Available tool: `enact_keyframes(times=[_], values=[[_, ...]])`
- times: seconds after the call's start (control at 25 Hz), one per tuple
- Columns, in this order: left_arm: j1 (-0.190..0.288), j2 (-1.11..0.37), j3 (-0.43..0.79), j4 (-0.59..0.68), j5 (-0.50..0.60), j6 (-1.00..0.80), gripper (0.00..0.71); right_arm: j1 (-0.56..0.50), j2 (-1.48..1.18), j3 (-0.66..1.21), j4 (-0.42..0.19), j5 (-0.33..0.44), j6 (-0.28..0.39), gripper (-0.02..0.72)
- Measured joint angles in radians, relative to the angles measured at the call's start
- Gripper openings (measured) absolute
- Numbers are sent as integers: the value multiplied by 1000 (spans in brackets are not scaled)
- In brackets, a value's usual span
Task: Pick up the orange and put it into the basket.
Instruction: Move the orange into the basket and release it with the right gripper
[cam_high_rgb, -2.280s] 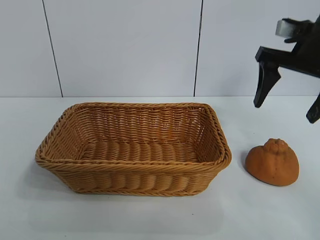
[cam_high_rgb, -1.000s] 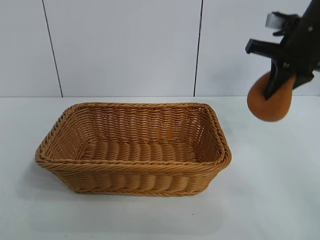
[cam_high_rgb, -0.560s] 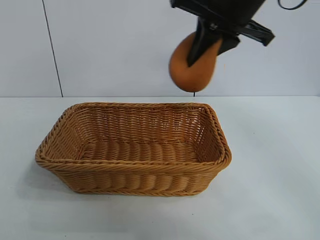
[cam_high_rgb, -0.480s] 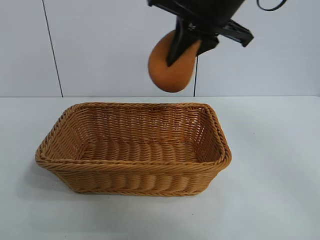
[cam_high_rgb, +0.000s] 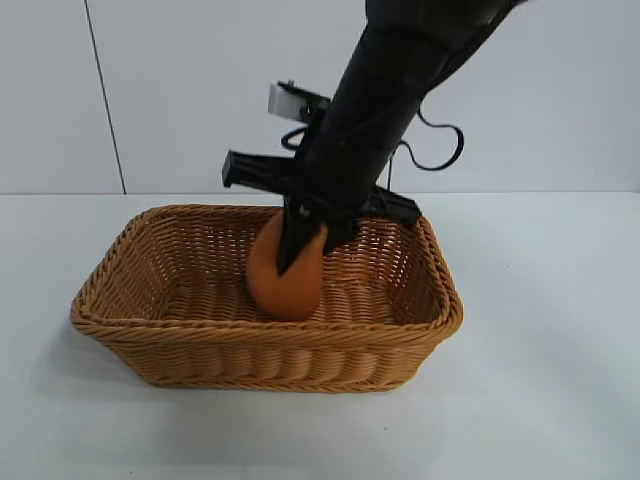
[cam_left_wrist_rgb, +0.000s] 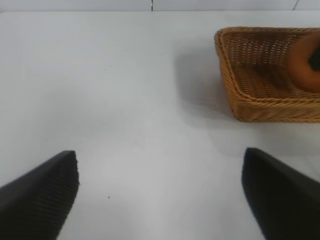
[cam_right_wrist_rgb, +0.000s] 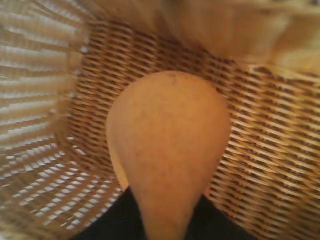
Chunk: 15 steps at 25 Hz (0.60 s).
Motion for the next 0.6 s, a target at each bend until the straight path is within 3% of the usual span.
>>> enact_keyframes(times=[0.08,0.16,0.2,0.32,0.4,0.6], values=[[0,0,0,0,0,0,633,0,26,0,0,-9,0,43],[0,0,0,0,0,0,633,0,31,0,4,-10,0,104],[0,0,0,0,0,0,633,0,31,0,6,-10,0,157],[0,0,0,0,0,0,633,0,31,-3,6,-5,0,417],[0,0,0,0,0,0,633,0,31,-21,5,16,0,524],[0,0,0,0,0,0,633,0,31,-129,-26,132,0,581]])
